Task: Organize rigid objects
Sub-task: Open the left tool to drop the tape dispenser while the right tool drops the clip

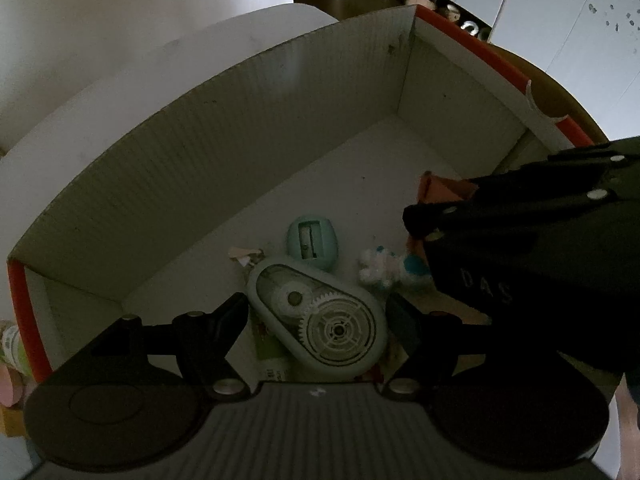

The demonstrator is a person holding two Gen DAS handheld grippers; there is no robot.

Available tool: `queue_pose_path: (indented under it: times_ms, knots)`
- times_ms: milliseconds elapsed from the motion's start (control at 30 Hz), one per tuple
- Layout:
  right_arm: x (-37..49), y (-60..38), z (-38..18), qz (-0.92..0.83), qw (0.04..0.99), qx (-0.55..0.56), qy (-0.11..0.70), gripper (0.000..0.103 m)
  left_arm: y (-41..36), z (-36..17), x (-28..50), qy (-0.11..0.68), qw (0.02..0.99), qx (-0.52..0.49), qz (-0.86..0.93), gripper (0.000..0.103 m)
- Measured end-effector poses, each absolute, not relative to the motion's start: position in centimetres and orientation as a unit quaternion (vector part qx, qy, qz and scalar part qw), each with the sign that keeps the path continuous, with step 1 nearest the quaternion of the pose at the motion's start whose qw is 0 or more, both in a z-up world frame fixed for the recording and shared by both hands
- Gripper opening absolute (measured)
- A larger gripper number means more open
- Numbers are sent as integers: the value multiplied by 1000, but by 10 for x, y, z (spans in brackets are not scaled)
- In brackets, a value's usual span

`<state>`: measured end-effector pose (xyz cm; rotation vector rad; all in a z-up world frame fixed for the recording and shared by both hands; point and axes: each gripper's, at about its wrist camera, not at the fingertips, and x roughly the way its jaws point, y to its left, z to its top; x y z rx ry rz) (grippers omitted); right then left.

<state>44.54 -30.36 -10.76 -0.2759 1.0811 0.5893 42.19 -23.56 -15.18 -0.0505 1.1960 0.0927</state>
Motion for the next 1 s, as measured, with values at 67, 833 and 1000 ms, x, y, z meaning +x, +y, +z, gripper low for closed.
queue_pose_path:
  times_ms: [67,833,1000]
  knots:
    - [446,-303,-108,274,806,-128,509,32,-237,-151,421,563,825,-24,44,76]
    - [426,-318,-83,298,810,-118,490,62,-230,-118,394,529,845,-73,33,75]
    - [412,-319,-72,304,815,-115,480,63,-229,-105,379,512,855,-74,28,75]
